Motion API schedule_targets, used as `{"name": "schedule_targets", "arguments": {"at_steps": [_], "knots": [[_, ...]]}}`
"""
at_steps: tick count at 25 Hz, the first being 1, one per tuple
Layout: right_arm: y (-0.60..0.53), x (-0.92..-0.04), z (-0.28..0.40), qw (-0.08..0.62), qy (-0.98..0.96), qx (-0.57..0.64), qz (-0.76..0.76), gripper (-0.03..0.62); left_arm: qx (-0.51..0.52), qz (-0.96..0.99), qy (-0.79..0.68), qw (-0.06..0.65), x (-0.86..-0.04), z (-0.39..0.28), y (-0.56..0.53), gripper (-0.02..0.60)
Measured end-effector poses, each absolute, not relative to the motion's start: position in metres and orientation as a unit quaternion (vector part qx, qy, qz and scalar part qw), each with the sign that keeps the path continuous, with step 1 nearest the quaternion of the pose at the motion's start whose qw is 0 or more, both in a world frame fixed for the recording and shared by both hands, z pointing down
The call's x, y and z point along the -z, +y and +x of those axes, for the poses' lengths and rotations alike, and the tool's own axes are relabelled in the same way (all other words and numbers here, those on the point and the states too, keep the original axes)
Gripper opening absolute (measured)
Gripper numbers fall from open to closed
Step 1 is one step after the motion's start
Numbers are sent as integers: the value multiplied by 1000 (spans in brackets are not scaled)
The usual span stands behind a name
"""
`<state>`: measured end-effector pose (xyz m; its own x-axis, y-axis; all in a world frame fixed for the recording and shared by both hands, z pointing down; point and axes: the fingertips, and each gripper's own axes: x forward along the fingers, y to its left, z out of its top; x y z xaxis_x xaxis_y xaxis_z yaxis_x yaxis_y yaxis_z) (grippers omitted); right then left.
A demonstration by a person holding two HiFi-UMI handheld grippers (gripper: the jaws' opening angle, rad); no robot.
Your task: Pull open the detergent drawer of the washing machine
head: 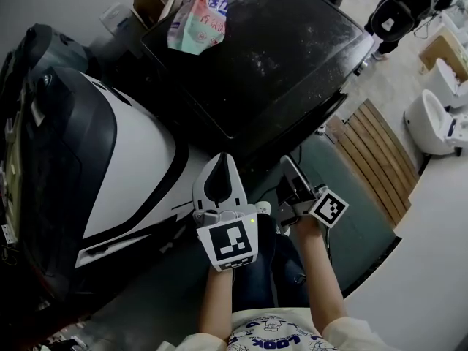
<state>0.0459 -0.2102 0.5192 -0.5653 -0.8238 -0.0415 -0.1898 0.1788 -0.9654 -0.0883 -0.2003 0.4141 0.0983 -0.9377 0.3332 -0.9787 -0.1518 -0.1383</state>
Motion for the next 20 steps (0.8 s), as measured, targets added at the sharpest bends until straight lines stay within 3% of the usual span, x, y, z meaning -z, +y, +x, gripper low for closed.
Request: {"name": "schedule_targets", "arguments": {"at_steps": [10,20], "knots": [[-230,-551,46,365,670,565,-315,247,-175,728,-659,65,-428,-87,-202,14],[-239,-570,33,374,672,571,-287,250,-177,722,-665,75,-440,-89,-204,14]]}}
